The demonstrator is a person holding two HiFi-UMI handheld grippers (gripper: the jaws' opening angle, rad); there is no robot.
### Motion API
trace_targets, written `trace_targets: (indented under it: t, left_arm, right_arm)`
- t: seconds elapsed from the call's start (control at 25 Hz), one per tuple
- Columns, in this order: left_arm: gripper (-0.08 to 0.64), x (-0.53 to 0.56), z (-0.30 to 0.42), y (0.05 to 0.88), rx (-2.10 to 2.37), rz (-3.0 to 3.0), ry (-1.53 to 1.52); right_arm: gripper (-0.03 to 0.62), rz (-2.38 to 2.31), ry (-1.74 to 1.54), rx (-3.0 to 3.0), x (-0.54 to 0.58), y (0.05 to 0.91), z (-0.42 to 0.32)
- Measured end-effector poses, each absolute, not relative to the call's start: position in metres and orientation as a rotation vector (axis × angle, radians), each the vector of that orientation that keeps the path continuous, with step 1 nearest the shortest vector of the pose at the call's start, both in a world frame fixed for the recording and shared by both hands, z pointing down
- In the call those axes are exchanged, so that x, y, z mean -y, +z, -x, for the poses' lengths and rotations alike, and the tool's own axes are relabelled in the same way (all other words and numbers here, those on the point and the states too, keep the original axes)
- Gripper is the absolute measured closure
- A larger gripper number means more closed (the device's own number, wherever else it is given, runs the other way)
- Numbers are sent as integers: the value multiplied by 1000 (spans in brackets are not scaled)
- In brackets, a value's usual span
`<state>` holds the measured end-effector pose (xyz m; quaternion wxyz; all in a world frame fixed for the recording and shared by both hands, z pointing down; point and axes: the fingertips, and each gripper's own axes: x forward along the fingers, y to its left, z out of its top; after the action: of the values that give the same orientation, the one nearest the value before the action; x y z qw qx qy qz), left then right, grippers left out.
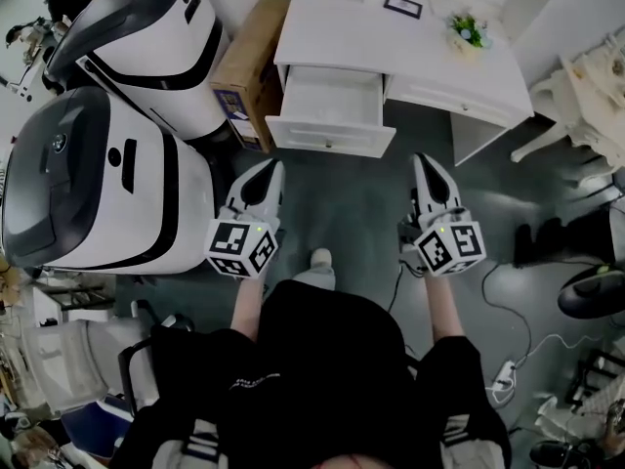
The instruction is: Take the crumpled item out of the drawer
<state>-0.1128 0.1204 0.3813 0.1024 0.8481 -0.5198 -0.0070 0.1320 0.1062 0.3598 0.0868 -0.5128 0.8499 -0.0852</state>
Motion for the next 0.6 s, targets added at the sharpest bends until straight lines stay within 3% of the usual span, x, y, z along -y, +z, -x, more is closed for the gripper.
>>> trace_targets:
  t: [0.6]
  left_arm:
    - [563, -26, 117, 426, 1443, -2436, 50]
  right_arm:
    - [600, 1605, -322, -2549, -1, 393, -122]
